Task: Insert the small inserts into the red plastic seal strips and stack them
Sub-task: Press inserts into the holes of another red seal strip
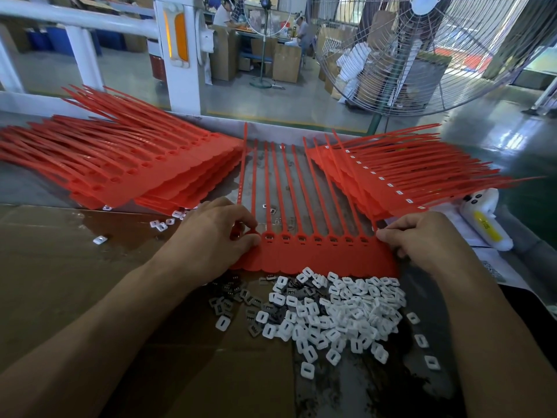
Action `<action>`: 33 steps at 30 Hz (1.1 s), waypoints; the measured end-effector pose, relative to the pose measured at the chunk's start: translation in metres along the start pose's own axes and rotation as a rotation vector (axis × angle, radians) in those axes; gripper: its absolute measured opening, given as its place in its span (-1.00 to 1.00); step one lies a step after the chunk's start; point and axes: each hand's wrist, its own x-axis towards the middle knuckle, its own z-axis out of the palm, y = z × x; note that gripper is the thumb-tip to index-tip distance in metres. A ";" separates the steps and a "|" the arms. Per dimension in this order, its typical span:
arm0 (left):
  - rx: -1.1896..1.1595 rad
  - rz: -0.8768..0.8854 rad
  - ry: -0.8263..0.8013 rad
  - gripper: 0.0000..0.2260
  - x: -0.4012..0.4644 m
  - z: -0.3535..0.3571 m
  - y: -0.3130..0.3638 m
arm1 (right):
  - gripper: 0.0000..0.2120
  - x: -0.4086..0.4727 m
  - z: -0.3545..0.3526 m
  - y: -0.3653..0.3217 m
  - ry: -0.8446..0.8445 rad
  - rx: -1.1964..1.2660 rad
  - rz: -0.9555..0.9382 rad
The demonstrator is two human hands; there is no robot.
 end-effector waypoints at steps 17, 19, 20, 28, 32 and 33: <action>0.009 -0.010 -0.002 -0.76 0.000 0.000 0.000 | -0.69 -0.035 -0.005 -0.036 -0.668 -0.199 -0.247; 0.011 -0.007 0.002 -0.76 0.000 0.001 0.000 | -0.47 -0.045 -0.009 -0.043 -0.782 -0.320 -0.238; 0.012 -0.007 0.003 -0.76 0.001 0.001 -0.001 | -0.39 -0.048 -0.009 -0.045 -0.804 -0.394 -0.256; 0.012 -0.012 -0.005 -0.75 0.001 0.000 0.000 | -0.46 -0.064 0.009 -0.055 -0.722 -0.607 -0.425; 0.026 -0.007 0.000 -0.76 0.000 -0.001 0.002 | -0.66 -0.063 0.021 -0.059 -0.725 -0.465 -0.481; 0.026 -0.004 0.004 -0.76 0.000 -0.001 0.002 | -0.70 -0.063 0.023 -0.058 -0.724 -0.426 -0.500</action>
